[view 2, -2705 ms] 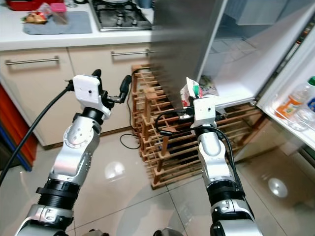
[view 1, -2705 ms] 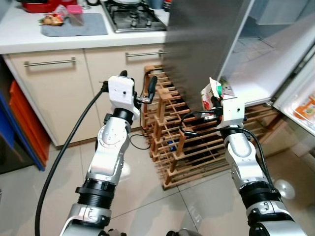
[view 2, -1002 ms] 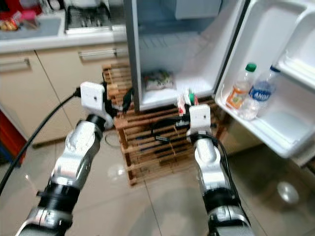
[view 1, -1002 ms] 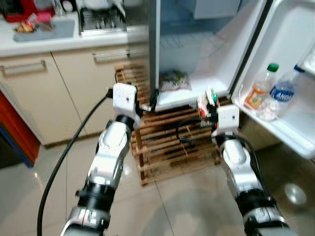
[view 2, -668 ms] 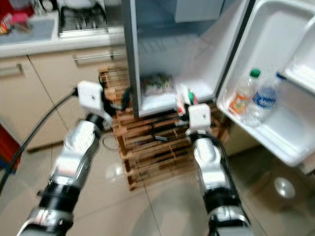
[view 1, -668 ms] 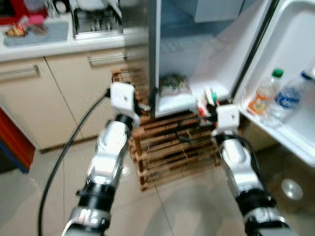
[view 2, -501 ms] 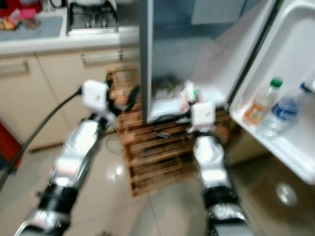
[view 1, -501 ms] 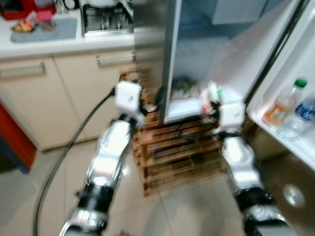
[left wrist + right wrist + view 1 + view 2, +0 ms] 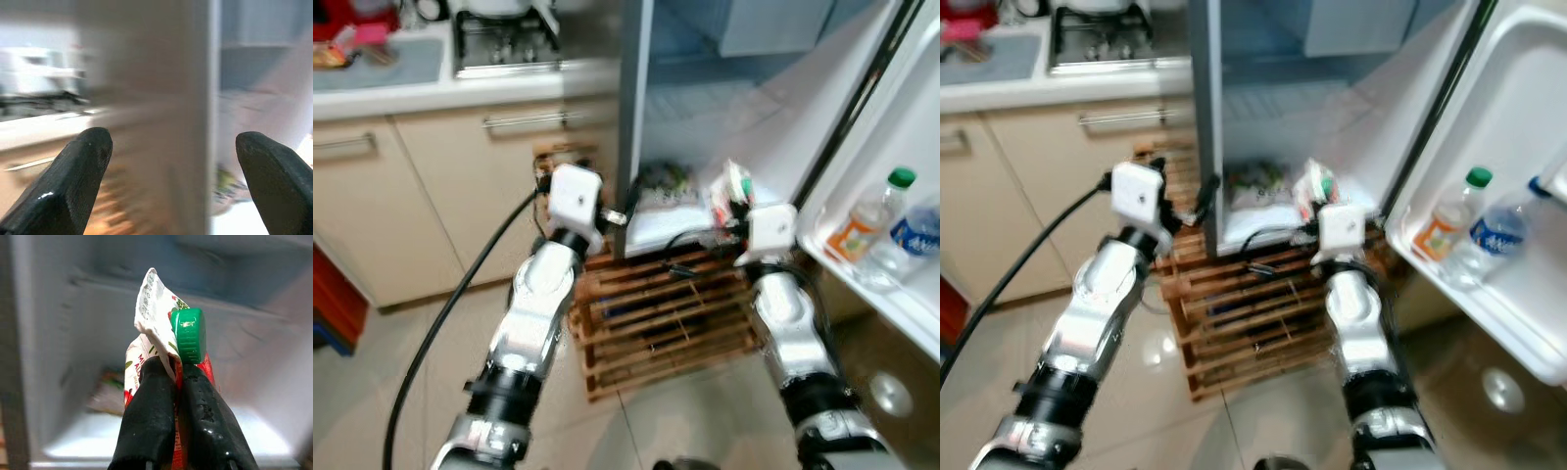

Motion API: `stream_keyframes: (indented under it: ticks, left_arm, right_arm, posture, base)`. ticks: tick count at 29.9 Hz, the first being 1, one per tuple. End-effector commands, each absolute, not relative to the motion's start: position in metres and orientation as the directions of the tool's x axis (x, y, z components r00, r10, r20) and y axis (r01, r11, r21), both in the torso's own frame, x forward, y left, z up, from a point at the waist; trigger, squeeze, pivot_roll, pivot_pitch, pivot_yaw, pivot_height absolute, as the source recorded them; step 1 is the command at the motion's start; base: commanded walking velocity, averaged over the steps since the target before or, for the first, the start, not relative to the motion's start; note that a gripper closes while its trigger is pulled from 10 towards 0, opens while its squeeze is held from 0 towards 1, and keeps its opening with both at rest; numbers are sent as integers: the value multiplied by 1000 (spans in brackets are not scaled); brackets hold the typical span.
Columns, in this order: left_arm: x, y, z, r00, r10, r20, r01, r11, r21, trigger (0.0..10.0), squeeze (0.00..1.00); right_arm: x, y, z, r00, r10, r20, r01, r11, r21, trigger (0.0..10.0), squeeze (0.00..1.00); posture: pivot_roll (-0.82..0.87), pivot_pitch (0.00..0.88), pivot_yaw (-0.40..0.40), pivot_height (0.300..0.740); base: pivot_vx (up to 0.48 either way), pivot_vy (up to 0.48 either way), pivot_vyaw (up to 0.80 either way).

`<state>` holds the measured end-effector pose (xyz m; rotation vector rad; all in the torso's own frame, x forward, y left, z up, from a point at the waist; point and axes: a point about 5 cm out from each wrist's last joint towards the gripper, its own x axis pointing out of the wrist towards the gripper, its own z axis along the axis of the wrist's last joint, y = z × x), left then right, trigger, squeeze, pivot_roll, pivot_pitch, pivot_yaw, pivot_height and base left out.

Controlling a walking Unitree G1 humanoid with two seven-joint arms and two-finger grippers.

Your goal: Restocking fridge

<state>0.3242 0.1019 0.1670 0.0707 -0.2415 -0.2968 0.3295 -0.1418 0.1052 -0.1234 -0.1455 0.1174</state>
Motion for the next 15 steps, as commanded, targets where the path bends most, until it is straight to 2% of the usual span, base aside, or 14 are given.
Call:
stream_keyframes:
  ticks: [1,9,15]
  left_arm:
    - [324,94,172,917,-317,240,299,948,110,10000,0]
    - [325,93,172,916,-324,237,305,946,114,10000,0]
    - [324,93,173,912,-333,240,313,942,117,10000,0]
  right_arm:
    - [334,-152,114,981,98,166,-75,987,-141,10000,0]
    - [334,-151,114,981,100,164,-76,986,-147,10000,0]
    - [334,-150,115,980,96,176,-73,988,-135,10000,0]
  posture:
    - [-103,0,-12,740]
    - [-102,0,-14,740]
    - [-100,0,-12,740]
  base:
    - [307,-368,587]
    - [311,-362,587]
    - [316,-359,0]
